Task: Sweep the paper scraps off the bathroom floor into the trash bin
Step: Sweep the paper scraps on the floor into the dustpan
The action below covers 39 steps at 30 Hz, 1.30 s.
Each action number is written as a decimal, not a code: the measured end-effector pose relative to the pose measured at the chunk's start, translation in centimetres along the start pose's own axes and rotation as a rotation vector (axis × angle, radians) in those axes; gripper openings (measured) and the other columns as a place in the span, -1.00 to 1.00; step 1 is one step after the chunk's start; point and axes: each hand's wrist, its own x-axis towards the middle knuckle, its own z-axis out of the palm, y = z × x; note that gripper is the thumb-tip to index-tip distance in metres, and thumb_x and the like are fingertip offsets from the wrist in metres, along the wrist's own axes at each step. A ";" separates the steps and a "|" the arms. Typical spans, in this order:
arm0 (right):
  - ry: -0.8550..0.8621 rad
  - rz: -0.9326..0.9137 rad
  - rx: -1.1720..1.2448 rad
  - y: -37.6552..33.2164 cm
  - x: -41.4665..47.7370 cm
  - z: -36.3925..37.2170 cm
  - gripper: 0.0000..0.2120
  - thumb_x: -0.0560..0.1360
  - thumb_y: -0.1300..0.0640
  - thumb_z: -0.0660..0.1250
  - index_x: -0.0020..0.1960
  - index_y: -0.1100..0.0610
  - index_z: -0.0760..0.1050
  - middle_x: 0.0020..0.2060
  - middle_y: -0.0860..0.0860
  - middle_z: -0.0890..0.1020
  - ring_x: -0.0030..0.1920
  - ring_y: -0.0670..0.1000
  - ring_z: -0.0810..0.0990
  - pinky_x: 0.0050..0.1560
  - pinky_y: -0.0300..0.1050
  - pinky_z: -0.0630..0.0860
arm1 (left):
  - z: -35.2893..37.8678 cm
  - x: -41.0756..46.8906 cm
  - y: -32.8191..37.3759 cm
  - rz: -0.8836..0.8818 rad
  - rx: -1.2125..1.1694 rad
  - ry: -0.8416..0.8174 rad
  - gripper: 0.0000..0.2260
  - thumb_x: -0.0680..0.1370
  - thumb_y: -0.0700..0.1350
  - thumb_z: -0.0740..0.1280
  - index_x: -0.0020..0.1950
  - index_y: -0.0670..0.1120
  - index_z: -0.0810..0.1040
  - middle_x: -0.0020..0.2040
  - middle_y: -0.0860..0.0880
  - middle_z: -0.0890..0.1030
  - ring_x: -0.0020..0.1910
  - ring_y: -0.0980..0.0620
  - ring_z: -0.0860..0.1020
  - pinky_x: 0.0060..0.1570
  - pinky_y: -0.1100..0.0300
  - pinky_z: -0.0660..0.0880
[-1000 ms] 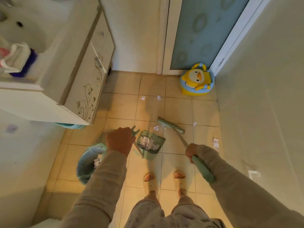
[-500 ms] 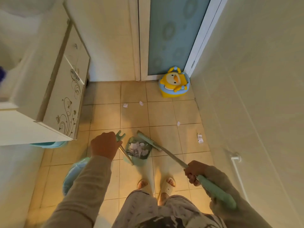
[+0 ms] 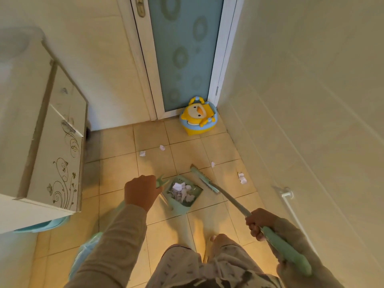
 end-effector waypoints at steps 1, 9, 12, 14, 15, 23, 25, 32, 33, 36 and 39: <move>0.001 0.003 0.033 0.2 0.0 -0.4 -0.66 0.54 0.33 0.15 -0.41 0.19 0.28 -0.71 0.02 0.36 -0.75 -0.09 0.33 -0.62 -0.39 0.29 | -0.1 0.5 0.3 0.013 -0.005 0.002 -0.66 0.52 0.21 0.25 0.00 -0.04 0.57 -0.12 -0.02 0.66 -0.14 -0.03 0.62 -0.16 0.16 0.51; 0.036 0.040 0.270 -0.1 0.7 -5.2 -0.65 0.53 0.34 0.16 -0.43 0.20 0.28 -0.71 0.04 0.35 -0.76 -0.07 0.32 -0.65 -0.40 0.30 | -1.4 5.8 3.9 0.116 0.026 0.025 -0.64 0.51 0.23 0.25 -0.03 -0.05 0.56 -0.15 -0.04 0.65 -0.17 -0.06 0.61 -0.24 0.17 0.44; 0.050 0.052 0.322 -0.5 1.0 -7.2 -0.65 0.53 0.34 0.17 -0.43 0.21 0.30 -0.72 0.05 0.35 -0.77 -0.07 0.32 -0.65 -0.39 0.32 | -1.7 7.9 5.7 0.169 0.056 0.025 -0.64 0.51 0.24 0.24 -0.04 -0.04 0.56 -0.16 -0.04 0.65 -0.17 -0.05 0.62 -0.25 0.17 0.43; 0.064 0.056 0.361 -0.5 1.5 -8.3 -0.64 0.54 0.34 0.16 -0.43 0.20 0.29 -0.73 0.05 0.34 -0.78 -0.07 0.31 -0.66 -0.40 0.31 | -1.8 9.4 6.9 0.203 0.101 0.029 -0.64 0.51 0.25 0.23 -0.03 -0.03 0.56 -0.15 -0.03 0.65 -0.16 -0.04 0.62 -0.26 0.18 0.40; 0.078 0.060 0.375 -0.5 1.8 -8.8 -0.63 0.54 0.35 0.16 -0.43 0.20 0.28 -0.74 0.05 0.33 -0.78 -0.07 0.31 -0.66 -0.41 0.30 | -1.9 10.2 7.5 0.211 0.113 0.028 -0.64 0.50 0.25 0.23 -0.02 -0.02 0.56 -0.15 -0.03 0.65 -0.15 -0.04 0.62 -0.28 0.18 0.37; 0.173 0.060 0.442 -2.3 3.2 -12.4 -0.66 0.53 0.36 0.17 -0.41 0.22 0.29 -0.76 0.05 0.34 -0.80 -0.06 0.31 -0.65 -0.39 0.31 | -2.0 14.4 11.1 0.331 0.201 0.045 -0.64 0.49 0.26 0.25 -0.05 -0.01 0.56 -0.17 -0.02 0.65 -0.19 -0.02 0.62 -0.32 0.19 0.29; 0.179 0.058 0.437 -2.6 3.9 -13.0 -0.66 0.53 0.35 0.18 -0.42 0.22 0.29 -0.77 0.06 0.34 -0.80 -0.05 0.32 -0.65 -0.38 0.33 | -2.1 15.0 11.6 0.367 0.204 0.043 -0.64 0.49 0.26 0.26 -0.05 -0.02 0.57 -0.17 -0.03 0.66 -0.19 -0.02 0.62 -0.32 0.19 0.29; 0.130 0.119 0.499 -4.3 5.5 -11.8 -0.74 0.53 0.31 0.20 -0.34 0.24 0.32 -0.77 0.06 0.37 -0.80 -0.03 0.32 -0.64 -0.37 0.36 | -2.8 17.3 11.9 0.415 0.223 0.013 -0.65 0.49 0.24 0.26 -0.03 -0.03 0.56 -0.15 -0.03 0.66 -0.15 -0.03 0.63 -0.24 0.15 0.43; 0.120 0.126 0.495 -4.6 5.5 -11.4 -0.74 0.53 0.31 0.20 -0.33 0.24 0.33 -0.76 0.06 0.37 -0.80 -0.03 0.33 -0.64 -0.37 0.35 | -2.8 17.5 11.9 0.416 0.226 0.010 -0.65 0.49 0.24 0.25 -0.02 -0.03 0.56 -0.14 -0.03 0.66 -0.14 -0.03 0.63 -0.24 0.16 0.43; 0.079 0.157 0.470 -5.7 5.2 -10.2 -0.80 0.52 0.32 0.20 -0.28 0.26 0.35 -0.75 0.07 0.37 -0.79 -0.01 0.33 -0.64 -0.35 0.34 | -2.7 17.8 12.4 0.437 0.225 -0.003 -0.65 0.51 0.22 0.25 -0.01 -0.04 0.55 -0.12 -0.04 0.66 -0.11 -0.03 0.63 -0.26 0.17 0.38; 0.018 0.156 0.475 -6.3 4.1 -10.0 -0.77 0.52 0.34 0.17 -0.31 0.24 0.35 -0.73 0.06 0.36 -0.77 -0.02 0.33 -0.64 -0.36 0.34 | -2.6 18.1 13.1 0.457 0.231 -0.006 -0.65 0.52 0.21 0.24 -0.01 -0.06 0.55 -0.11 -0.05 0.66 -0.10 -0.04 0.63 -0.27 0.18 0.32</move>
